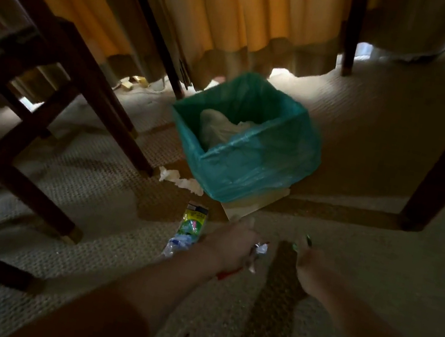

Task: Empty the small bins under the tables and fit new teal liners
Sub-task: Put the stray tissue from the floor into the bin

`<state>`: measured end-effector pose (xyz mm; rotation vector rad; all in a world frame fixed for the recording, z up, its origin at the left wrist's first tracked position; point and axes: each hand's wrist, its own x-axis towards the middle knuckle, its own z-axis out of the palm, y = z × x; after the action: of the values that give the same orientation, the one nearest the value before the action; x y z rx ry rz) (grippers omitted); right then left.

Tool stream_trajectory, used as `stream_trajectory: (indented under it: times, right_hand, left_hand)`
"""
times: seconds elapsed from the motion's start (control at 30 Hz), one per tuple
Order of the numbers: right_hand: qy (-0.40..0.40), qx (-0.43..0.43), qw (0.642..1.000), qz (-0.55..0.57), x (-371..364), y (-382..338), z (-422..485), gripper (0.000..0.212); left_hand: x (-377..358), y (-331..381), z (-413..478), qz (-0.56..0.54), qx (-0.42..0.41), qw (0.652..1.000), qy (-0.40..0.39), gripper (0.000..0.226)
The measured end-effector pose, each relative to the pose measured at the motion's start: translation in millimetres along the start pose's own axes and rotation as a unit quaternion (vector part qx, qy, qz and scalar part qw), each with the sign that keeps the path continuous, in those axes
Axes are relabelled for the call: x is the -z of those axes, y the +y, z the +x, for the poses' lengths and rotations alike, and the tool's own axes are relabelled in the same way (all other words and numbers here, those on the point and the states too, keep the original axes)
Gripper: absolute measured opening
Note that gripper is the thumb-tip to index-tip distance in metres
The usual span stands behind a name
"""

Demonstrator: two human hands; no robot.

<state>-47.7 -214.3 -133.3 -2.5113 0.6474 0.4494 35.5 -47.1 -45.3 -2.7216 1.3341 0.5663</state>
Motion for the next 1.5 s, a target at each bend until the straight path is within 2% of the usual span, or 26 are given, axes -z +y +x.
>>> stream_trajectory:
  times: [0.1,0.23,0.37,0.43,0.53,0.63,0.7,0.77,0.87,0.93,1.0,1.2,1.3,1.4,1.5]
  right_hand:
    - [-0.019,0.014,1.000,0.016,13.6,-5.0,-15.5,0.048]
    - [0.037,0.075,0.995,0.062,54.4,-28.8,-32.7,0.044]
    - [0.179,0.159,0.970,0.030,100.6,-63.8,-56.2,0.030]
    - [0.235,0.212,0.948,0.039,118.6,-87.7,-69.8,0.023]
    - [0.288,0.273,0.917,0.028,139.5,-123.4,-82.3,0.022]
    - [0.323,0.293,0.898,0.052,153.3,-165.1,-80.8,0.023]
    - [0.377,0.278,0.882,0.060,158.5,-192.4,-71.5,0.023]
    - [0.407,0.247,0.877,0.060,160.1,-217.4,-52.7,0.027]
    - [0.375,0.189,0.907,0.044,154.7,-243.7,-22.1,0.045]
    - [0.321,0.138,0.935,0.052,149.0,-250.9,-3.2,0.066]
    - [0.272,0.099,0.957,0.029,141.2,-253.1,9.8,0.077]
    - [0.275,0.053,0.958,-0.064,124.8,-260.5,28.5,0.076]
    - [0.272,0.034,0.954,-0.118,122.8,-263.4,27.9,0.077]
    - [0.270,0.042,0.953,-0.131,123.7,-263.1,26.0,0.072]
    - [0.288,0.044,0.948,-0.129,123.4,-264.7,24.5,0.065]
  left_hand:
    - [40.0,-25.0,-21.0,0.055,-0.018,0.998,-0.002,0.017]
    - [71.7,-49.1,-43.6,0.077,-0.011,0.997,-0.026,0.019]
    - [67.0,-71.6,-54.8,0.093,-0.022,0.995,-0.016,0.020]
    - [57.9,-86.4,-56.2,0.075,-0.004,0.997,0.000,0.012]
    - [41.9,-109.0,-51.5,0.047,0.054,0.997,0.021,0.017]
    - [19.6,-131.6,-40.2,-0.018,0.080,0.995,0.055,0.044]
    - [9.5,-135.1,-33.5,-0.029,0.071,0.996,0.036,0.049]
    - [-4.0,-139.4,-29.0,-0.047,0.096,0.994,0.025,0.050]
    - [-27.8,-145.8,-25.3,-0.111,0.112,0.987,0.038,0.065]
    - [-41.4,-147.9,-21.2,-0.141,0.126,0.981,0.049,0.076]
    - [-52.1,-148.8,-19.1,-0.135,0.128,0.982,0.041,0.086]
    - [-67.7,-163.2,-20.2,-0.025,0.123,0.992,0.017,0.094]
    - [-65.9,-167.6,-20.0,-0.074,0.158,0.984,0.024,0.103]
    - [-67.3,-173.1,-16.7,-0.129,0.148,0.979,0.049,0.105]
    - [-64.9,-184.8,-14.8,-0.176,0.112,0.977,0.034,0.091]
